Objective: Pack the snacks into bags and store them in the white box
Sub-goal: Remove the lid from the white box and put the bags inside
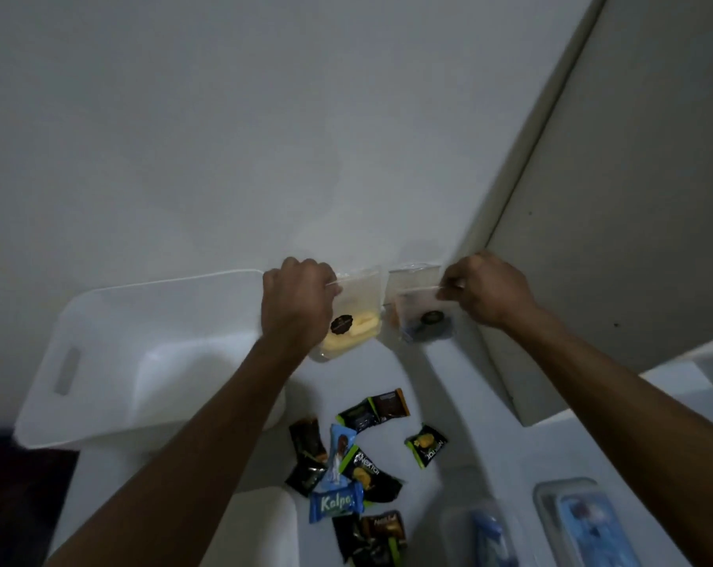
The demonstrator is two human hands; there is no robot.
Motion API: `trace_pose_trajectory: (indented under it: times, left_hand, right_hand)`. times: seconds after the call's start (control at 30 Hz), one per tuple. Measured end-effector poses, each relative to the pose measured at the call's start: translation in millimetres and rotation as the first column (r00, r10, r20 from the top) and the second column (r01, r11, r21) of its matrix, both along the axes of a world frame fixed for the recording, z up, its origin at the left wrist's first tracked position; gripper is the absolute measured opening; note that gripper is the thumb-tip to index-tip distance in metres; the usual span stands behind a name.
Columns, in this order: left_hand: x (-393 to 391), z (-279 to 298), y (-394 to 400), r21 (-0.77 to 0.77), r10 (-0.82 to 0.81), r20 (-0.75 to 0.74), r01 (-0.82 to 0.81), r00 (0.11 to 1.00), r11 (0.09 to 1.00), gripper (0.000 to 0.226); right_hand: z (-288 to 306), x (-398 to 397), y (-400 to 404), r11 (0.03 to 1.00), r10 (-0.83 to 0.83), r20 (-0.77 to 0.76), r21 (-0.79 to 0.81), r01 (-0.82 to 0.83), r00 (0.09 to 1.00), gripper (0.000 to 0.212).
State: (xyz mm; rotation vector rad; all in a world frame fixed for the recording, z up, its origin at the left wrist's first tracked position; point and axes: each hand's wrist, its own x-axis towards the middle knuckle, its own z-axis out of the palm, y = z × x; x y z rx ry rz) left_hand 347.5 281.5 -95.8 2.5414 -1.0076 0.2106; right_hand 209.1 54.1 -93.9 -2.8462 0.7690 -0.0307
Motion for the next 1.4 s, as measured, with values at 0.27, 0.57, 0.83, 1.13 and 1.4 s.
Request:
trace_pose_trajectory:
  times: [0.27, 0.57, 0.83, 1.13, 1.4]
  left_hand:
    - [11.5, 98.8, 106.3, -0.118, 0.02, -0.005, -0.02, 1.0, 0.993, 0.018]
    - [59.7, 136.1, 190.7, -0.104, 0.098, -0.109, -0.109, 0.989, 0.989, 0.014]
    - [110.9, 109.4, 185.2, -0.092, 0.137, -0.266, -0.166, 0.954, 0.982, 0.01]
    - [144.7, 24.7, 145.8, 0.002, 0.203, -0.222, -0.208, 0.954, 0.978, 0.009]
    - [157.0, -31.3, 120.0, 0.072, 0.2, -0.149, -0.192, 0.968, 0.979, 0.01]
  right_hand:
    - [130.6, -2.7, 111.2, 0.993, 0.117, 0.078, 0.008, -0.118, 0.99, 0.008]
    - [174.9, 53.4, 230.5, 0.963, 0.27, 0.257, -0.057, -0.265, 0.928, 0.013]
    - [98.3, 112.3, 264.8, 0.95, 0.311, 0.212, -0.102, -0.295, 0.927, 0.014]
    - [4.6, 162.3, 252.4, 0.955, 0.297, 0.177, -0.036, -0.295, 0.939, 0.019]
    - [-57.1, 185.7, 241.5, 0.987, 0.161, 0.209, -0.006, -0.164, 0.965, 0.025]
